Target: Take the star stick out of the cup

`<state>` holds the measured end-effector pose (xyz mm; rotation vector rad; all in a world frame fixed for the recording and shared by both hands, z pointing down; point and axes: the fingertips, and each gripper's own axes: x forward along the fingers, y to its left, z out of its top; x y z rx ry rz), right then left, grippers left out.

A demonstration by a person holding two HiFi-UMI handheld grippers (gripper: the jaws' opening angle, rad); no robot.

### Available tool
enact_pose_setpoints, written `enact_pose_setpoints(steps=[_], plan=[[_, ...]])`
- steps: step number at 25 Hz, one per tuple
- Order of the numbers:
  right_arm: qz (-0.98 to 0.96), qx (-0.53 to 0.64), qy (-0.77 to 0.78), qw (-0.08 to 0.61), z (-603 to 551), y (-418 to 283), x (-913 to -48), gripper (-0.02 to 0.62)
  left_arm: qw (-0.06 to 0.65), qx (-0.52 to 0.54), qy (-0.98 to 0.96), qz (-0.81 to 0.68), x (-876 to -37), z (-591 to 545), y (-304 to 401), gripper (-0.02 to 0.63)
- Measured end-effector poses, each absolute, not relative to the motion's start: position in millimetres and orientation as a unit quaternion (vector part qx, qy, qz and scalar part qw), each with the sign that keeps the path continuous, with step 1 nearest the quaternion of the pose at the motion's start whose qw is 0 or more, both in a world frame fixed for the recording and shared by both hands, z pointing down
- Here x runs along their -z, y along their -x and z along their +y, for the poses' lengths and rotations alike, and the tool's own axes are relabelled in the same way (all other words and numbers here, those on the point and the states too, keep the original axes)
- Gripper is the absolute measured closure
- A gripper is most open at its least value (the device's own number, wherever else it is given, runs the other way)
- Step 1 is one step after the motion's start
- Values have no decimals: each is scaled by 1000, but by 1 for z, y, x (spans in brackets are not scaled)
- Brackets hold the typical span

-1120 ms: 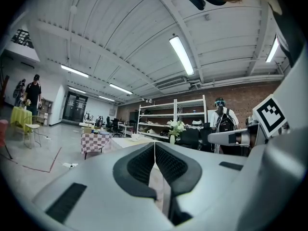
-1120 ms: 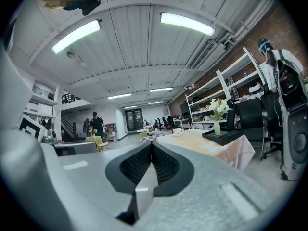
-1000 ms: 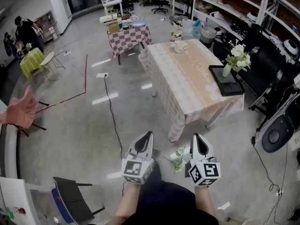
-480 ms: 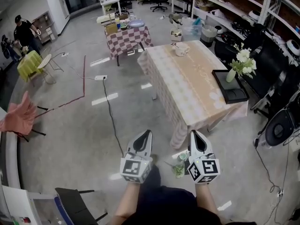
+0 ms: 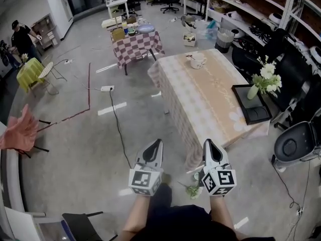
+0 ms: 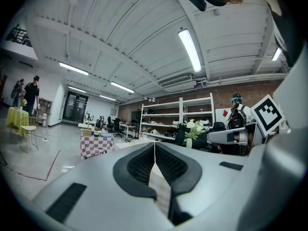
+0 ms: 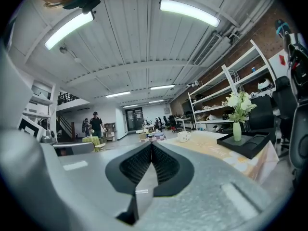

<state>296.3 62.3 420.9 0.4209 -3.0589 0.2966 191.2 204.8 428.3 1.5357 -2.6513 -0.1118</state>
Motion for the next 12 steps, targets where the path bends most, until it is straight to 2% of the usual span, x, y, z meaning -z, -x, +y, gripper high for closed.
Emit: enact_pose_setpoints(steps=[12], plan=[[-984,-91,-153,16,39,-227,-411,594,43,36,-502,-863,-425,186,-110,594]])
